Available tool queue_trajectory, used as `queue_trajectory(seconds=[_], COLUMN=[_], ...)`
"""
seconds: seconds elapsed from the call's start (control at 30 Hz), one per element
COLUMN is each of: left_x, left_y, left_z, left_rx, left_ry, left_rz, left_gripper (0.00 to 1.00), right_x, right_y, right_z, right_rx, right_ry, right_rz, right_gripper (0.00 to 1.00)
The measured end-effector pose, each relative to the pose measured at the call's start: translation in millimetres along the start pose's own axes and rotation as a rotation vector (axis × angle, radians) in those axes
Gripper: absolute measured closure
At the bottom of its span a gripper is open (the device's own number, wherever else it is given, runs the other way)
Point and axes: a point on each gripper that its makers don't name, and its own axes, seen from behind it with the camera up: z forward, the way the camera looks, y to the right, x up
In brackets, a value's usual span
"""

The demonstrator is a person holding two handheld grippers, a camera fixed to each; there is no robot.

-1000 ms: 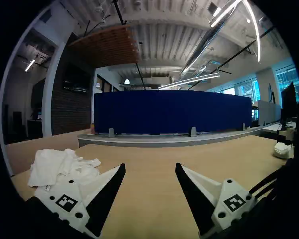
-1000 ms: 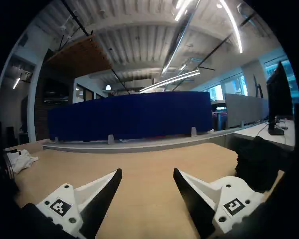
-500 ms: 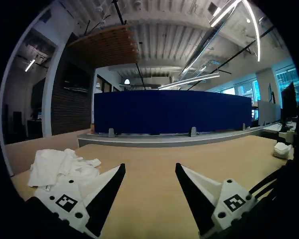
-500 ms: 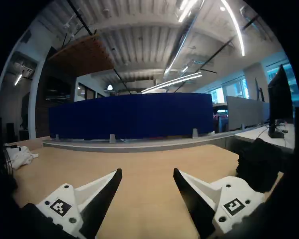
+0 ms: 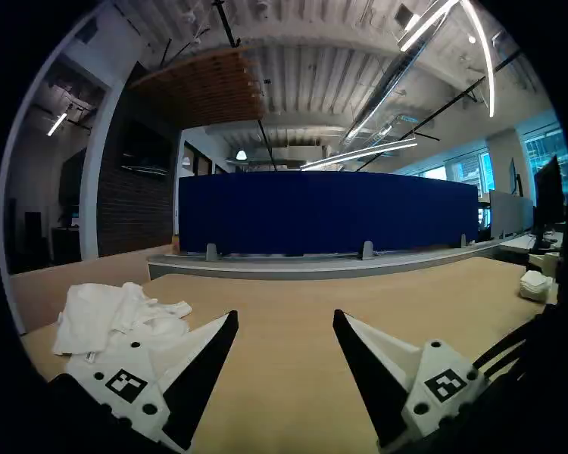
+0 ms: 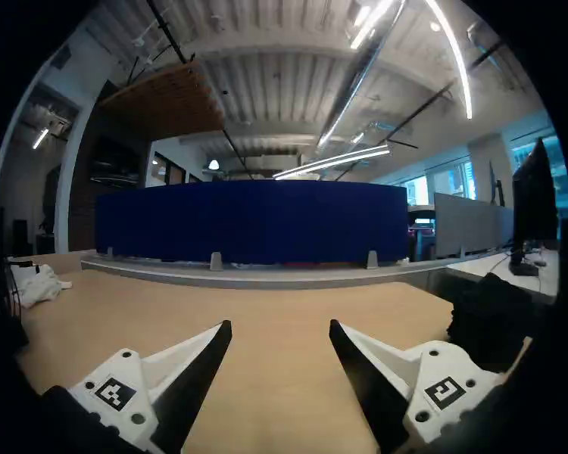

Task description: Fold towel

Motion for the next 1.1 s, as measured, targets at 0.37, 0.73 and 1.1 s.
queue_trajectory(seconds=[0.37,0.73,1.1], left_x=[0.2,0.3,0.3], left_y=[0.3,0.3,0.4], left_z=[0.1,0.5,0.8], left_rx=[0.0,0.0,0.0], left_ry=[0.0,0.0,0.0], left_rz=[0.0,0.0,0.0], left_gripper=[0.07,0.07,0.07], right_x=[1.3,-0.2,1.0], right_y=[-1.6,-1.5,-1.1], right_z=[-2.4,-2.7,-2.7], right_rx=[0.007,0.008,0.008], right_ry=[0.003,0.002,0.002], right_rz=[0.002,0.002,0.001], right_gripper=[0.0,0.0,0.0])
